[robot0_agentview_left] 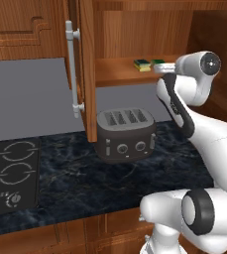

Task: Pick up the sponge and sponge from the sink, and place them back in the cabinet, and close the cabinet doors.

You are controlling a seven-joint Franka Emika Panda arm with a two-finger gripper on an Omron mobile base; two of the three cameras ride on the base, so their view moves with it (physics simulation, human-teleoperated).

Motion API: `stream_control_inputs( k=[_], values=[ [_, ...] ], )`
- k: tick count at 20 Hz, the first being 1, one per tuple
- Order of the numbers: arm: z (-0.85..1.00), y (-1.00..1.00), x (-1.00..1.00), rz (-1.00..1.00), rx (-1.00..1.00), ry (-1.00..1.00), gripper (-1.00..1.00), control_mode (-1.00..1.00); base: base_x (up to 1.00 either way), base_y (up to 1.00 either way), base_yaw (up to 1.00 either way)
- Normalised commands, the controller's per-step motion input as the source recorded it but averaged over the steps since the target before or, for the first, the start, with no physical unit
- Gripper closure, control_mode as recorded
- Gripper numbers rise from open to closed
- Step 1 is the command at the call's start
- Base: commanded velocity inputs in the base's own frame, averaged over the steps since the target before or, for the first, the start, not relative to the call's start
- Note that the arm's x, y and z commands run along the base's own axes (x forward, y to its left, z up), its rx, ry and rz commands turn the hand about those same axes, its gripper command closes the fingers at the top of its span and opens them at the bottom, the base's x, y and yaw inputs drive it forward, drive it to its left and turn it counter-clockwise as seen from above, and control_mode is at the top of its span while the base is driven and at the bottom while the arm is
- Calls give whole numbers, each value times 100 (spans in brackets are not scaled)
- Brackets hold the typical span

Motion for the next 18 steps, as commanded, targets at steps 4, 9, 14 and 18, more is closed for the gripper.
stream_control_inputs(
  k=[4, 9, 14, 18],
  values=[
    [0, 0, -33, 0, 0, 0, -100, -100, 0, 0, 0],
    [3, 0, -22, 0, 0, 0, -100, -100, 0, 0, 0],
    [26, 0, -17, 0, 0, 0, -100, -100, 0, 0, 0],
    [24, 0, -21, 0, 0, 0, -100, -100, 0, 0, 0]
  ],
)
